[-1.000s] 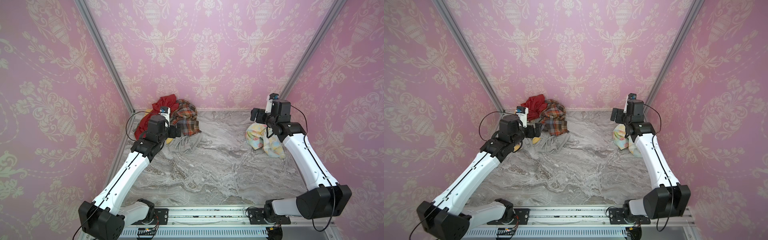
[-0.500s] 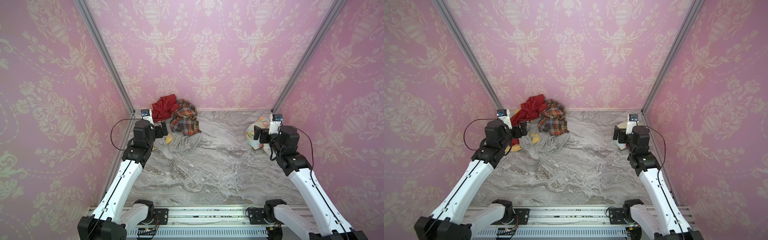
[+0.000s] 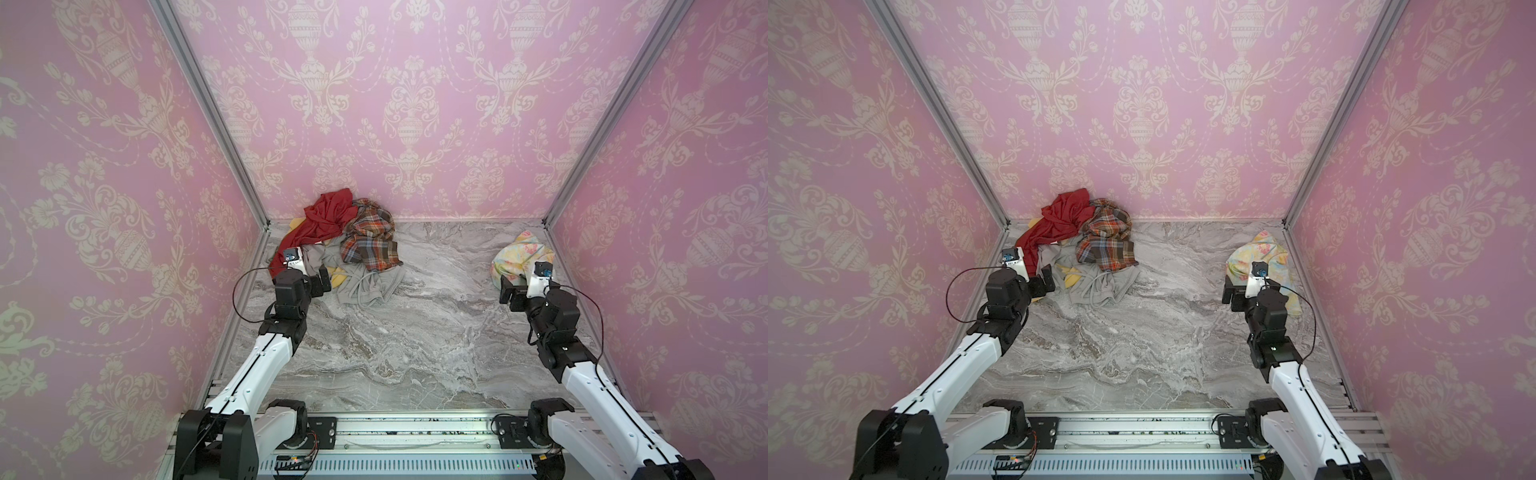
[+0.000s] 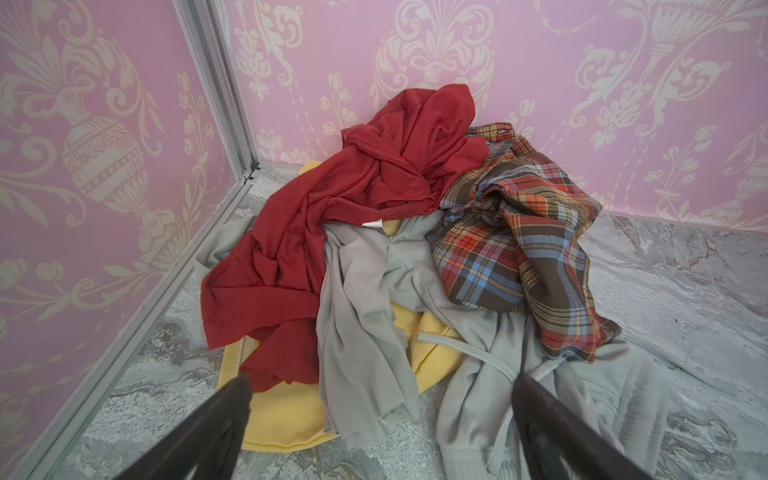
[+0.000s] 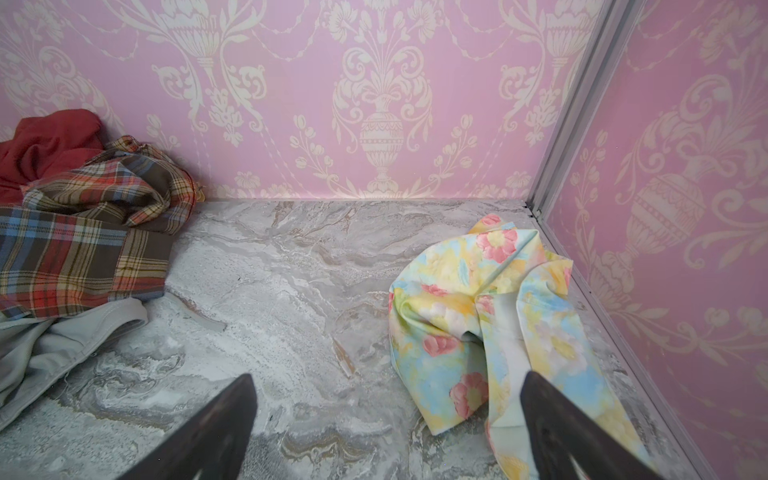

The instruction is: Pick out a specific cloth from the pile

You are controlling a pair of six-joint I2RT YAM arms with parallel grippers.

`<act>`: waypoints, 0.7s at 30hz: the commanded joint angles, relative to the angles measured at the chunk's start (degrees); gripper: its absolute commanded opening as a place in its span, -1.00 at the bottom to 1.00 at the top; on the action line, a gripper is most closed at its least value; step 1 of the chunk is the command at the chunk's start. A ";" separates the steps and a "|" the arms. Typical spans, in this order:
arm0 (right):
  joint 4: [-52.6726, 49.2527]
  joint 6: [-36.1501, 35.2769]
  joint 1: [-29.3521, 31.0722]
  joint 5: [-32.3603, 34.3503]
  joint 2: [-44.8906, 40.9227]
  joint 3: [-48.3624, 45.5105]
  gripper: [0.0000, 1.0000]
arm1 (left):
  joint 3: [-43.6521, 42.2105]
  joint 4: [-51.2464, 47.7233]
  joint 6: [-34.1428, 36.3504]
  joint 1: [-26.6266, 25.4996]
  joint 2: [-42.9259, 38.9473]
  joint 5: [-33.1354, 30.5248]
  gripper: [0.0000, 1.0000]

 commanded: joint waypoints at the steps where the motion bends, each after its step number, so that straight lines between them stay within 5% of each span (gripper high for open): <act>1: 10.98 -1.23 -0.21 0.08 1.19 -3.50 0.99 | -3.57 8.91 2.11 0.95 1.62 -2.29 0.99; 21: 35.39 1.38 -2.80 -0.70 22.13 -11.63 0.99 | -14.19 32.37 8.18 2.67 16.60 -3.36 0.99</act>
